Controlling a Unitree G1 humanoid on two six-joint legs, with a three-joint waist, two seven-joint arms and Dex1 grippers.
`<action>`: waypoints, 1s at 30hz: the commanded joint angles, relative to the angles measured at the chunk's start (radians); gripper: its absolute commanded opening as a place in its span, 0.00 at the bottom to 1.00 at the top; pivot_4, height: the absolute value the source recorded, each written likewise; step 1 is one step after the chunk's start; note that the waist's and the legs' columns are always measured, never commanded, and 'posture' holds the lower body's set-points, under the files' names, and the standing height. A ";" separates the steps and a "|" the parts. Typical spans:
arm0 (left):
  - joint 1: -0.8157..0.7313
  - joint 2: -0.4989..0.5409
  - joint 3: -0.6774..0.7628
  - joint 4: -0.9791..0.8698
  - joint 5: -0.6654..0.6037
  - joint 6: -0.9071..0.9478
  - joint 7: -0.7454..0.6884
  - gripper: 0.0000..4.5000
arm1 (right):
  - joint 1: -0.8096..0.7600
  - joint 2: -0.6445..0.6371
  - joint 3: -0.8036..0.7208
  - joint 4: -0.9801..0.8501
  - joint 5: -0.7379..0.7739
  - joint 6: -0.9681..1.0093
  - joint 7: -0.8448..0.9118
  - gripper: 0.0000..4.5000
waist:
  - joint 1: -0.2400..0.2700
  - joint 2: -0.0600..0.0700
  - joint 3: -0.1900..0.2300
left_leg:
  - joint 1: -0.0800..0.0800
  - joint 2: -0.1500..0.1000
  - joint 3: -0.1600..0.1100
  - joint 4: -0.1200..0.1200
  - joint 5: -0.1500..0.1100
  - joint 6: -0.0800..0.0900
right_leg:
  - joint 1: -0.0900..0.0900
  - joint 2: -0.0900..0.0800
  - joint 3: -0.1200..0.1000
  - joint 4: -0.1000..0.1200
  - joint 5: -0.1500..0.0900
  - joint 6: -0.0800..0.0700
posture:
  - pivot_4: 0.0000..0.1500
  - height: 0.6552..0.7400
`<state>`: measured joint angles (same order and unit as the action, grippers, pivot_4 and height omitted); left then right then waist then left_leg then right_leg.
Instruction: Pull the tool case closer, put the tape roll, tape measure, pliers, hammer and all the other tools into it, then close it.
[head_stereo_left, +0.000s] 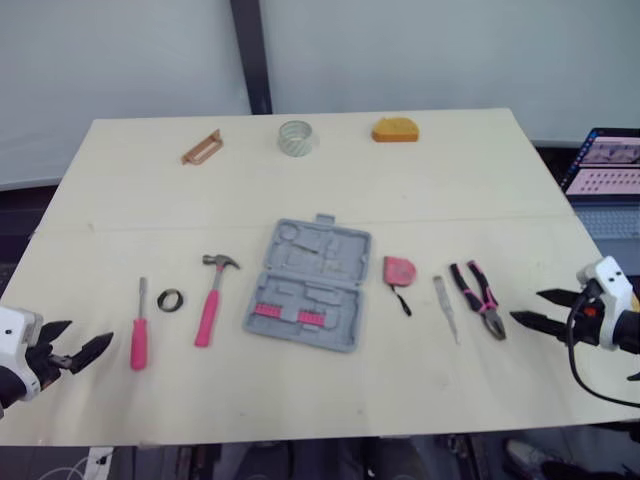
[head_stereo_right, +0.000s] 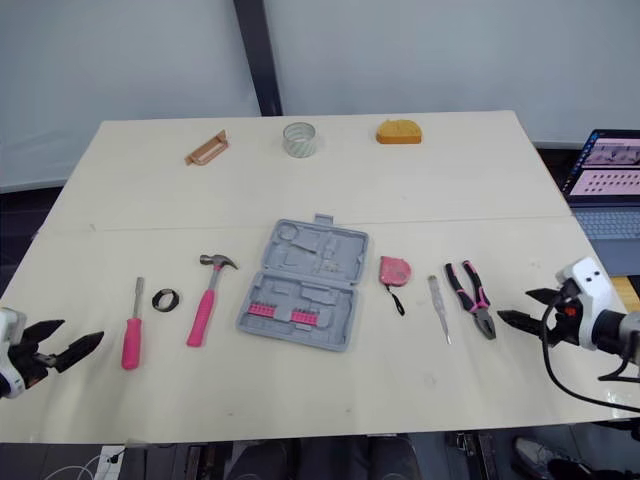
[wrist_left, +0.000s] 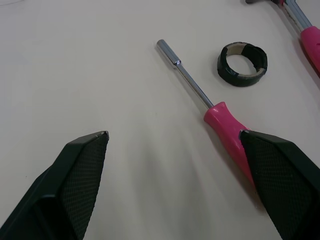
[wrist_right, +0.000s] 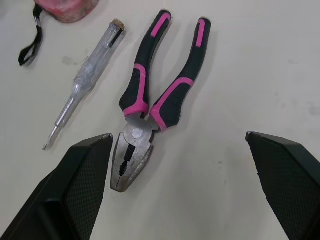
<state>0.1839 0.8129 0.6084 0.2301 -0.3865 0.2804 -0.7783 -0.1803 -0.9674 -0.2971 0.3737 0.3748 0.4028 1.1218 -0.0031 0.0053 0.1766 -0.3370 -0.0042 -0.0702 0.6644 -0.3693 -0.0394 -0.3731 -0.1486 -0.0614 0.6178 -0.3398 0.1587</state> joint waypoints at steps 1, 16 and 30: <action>-0.050 0.032 0.006 -0.101 -0.039 0.043 -0.006 1.00 | 0.007 0.016 -0.045 -0.186 0.098 0.122 -0.019 1.00 | 0.002 0.000 0.000 | 0.000 0.000 0.000 0.001 0.000 0.000 | 0.000 0.000 0.000 0.000 0.000 0.000 | 1.00 1.00; -0.474 -0.075 -0.489 -0.149 0.075 0.135 -0.026 0.00 | -0.123 0.304 0.313 -0.583 0.000 0.285 -0.338 0.01 | 0.000 0.000 0.000 | -0.002 -0.001 -0.001 0.002 0.000 0.000 | -0.003 0.000 -0.001 0.004 0.000 0.000 | 1.00 1.00; -0.697 -0.216 -0.643 0.164 0.224 -0.008 -0.018 0.00 | -0.198 0.443 0.447 -0.386 -0.157 0.212 -0.426 0.01 | -0.004 -0.001 0.000 | -0.002 -0.001 0.000 0.003 0.000 0.000 | -0.004 0.000 -0.003 0.005 0.000 0.000 | 1.00 1.00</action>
<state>-0.4960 0.6002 -0.0356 0.3746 -0.1807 0.3070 -0.7999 -0.3685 -0.5292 0.1538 -0.0039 0.2268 0.6361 0.7026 -0.0071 0.0047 0.1767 -0.3393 -0.0052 -0.0705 0.6679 -0.3693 -0.0394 -0.3767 -0.1487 -0.0643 0.6225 -0.3394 0.1590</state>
